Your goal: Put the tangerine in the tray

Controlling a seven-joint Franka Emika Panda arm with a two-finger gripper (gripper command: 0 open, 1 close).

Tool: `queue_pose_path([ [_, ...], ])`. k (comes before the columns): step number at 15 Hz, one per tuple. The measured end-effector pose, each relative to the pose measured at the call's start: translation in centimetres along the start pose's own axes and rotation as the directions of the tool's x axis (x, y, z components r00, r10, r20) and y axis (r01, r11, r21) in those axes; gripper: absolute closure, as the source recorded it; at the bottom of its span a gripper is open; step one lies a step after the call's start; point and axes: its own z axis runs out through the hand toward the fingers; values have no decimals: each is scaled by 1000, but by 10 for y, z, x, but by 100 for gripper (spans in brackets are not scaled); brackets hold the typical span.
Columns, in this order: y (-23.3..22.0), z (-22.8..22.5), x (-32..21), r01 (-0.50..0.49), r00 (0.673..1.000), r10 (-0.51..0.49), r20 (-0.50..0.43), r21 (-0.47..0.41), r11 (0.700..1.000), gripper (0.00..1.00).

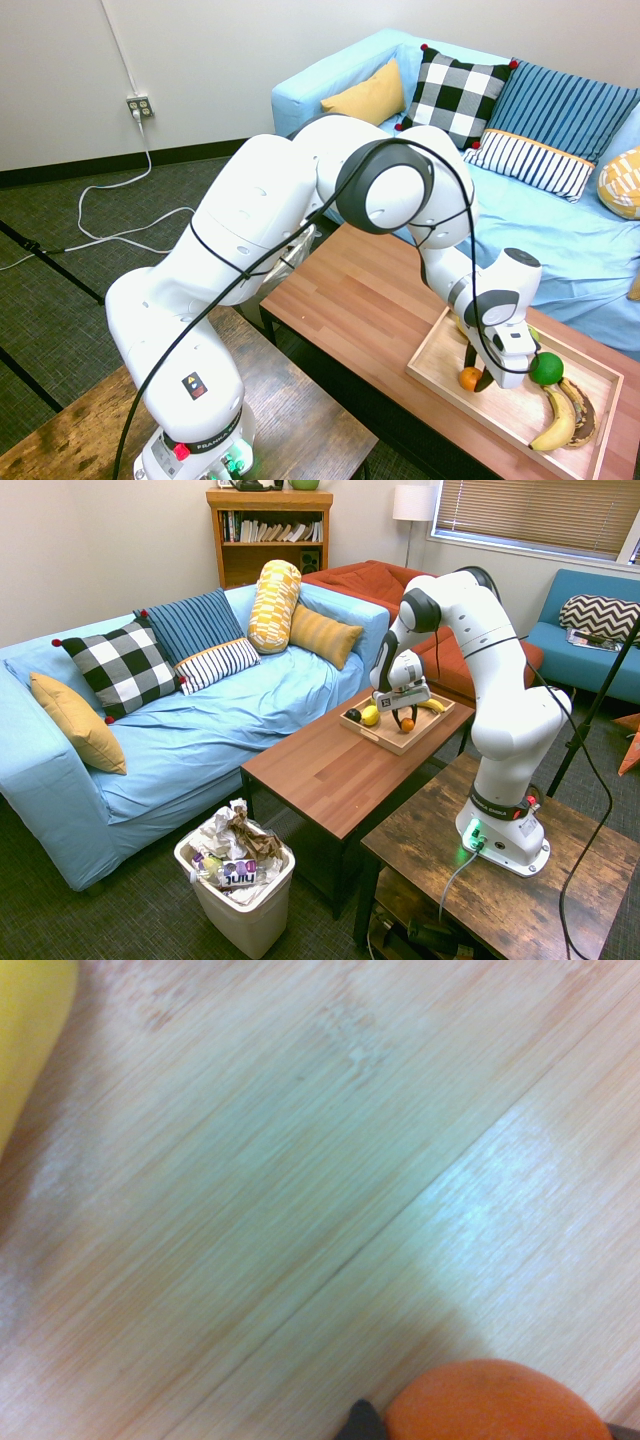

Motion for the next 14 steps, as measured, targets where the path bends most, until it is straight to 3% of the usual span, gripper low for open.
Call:
queue_pose_path([
  [10,-3,2,-3,-15,1000,15,8,31,999,0],
  [14,7,-27,4,-21,1000,21,-3,73,997,0],
])
